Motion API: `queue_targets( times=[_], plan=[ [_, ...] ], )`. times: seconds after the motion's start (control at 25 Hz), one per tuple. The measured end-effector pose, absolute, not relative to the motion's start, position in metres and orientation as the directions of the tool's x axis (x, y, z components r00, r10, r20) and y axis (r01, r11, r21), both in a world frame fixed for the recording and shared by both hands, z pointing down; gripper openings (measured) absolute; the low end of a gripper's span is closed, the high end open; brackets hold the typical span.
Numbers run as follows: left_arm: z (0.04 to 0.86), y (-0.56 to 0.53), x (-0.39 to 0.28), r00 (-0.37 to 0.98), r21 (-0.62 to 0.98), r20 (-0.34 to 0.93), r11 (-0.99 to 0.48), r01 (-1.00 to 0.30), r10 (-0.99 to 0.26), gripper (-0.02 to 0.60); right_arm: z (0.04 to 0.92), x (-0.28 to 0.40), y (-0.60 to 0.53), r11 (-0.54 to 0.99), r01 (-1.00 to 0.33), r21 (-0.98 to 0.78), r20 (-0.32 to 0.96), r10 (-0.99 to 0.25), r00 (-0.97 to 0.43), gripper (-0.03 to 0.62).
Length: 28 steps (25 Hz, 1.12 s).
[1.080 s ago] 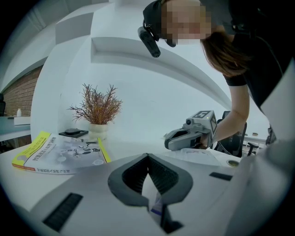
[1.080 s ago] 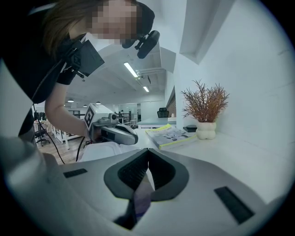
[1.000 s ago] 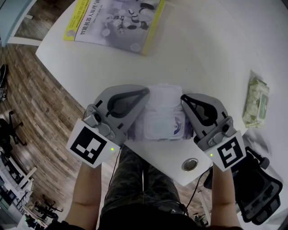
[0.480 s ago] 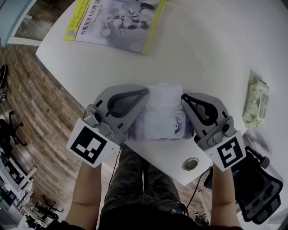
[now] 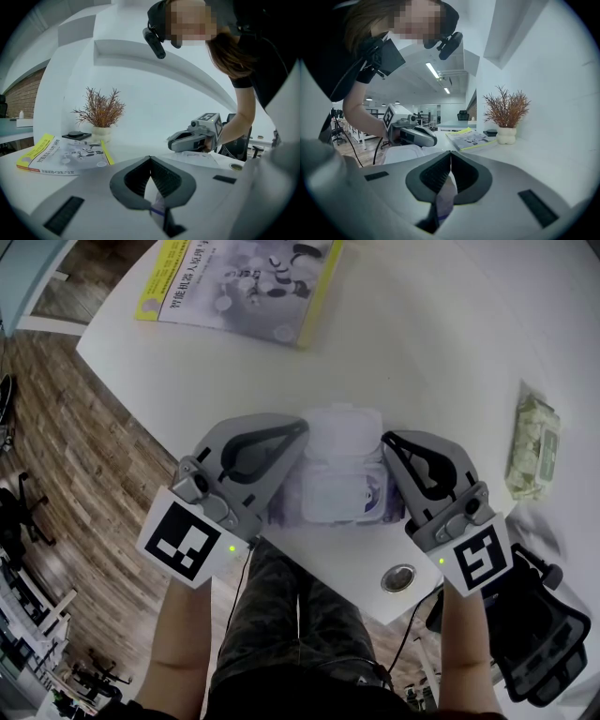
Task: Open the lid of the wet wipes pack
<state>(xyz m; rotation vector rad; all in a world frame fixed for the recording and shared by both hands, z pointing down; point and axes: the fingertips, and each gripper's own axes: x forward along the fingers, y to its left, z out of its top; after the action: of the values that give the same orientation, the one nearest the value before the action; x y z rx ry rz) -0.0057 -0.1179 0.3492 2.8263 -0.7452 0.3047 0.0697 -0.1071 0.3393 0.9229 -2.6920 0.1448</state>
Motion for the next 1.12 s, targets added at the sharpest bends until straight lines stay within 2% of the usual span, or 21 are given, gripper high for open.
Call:
queue_targets(
  times=[1.12],
  plan=[
    [0.336,-0.075,-0.018,0.838,0.137,0.216,-0.834,-0.535,-0.502,0.012,0.329,0.076,-0.065,0.746,-0.665,0.044,0.297,-0.645,-0.704,0.021]
  ],
)
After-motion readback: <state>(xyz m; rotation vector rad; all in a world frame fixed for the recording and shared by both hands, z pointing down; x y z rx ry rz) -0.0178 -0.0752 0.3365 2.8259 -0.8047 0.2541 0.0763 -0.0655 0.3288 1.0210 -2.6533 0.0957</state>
